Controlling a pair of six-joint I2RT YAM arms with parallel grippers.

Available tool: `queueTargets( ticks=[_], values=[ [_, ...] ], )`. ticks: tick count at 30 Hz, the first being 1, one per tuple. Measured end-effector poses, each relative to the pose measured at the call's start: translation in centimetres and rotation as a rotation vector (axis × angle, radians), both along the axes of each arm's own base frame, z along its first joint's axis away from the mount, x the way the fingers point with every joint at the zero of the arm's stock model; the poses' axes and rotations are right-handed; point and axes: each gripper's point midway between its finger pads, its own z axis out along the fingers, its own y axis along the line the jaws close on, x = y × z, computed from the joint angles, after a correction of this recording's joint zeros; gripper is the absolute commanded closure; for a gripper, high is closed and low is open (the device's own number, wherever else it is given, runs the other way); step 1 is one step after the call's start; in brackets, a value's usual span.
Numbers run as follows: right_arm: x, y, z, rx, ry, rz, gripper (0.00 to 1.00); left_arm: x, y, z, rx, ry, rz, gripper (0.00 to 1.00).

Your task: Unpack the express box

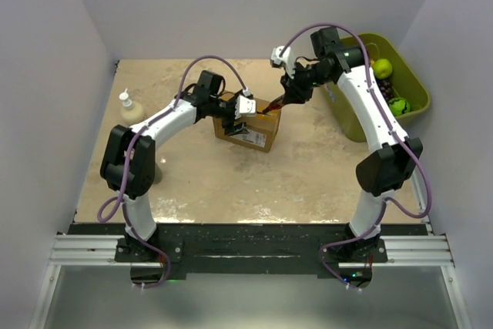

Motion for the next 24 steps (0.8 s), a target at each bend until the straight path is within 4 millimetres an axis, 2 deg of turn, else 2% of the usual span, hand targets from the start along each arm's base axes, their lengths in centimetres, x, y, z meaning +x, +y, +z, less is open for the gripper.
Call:
queueTargets(
  ticks=[15,24],
  values=[
    [0.1,-0.3,-1.5,-0.064,0.001,-0.023,1.00,0.0,0.0,-0.1,0.002,0.001,0.001,0.24],
    [-0.4,-0.8,-1.3,-0.081,-0.025,-0.035,1.00,0.0,0.0,-0.1,0.000,0.002,0.006,0.25]
  ],
)
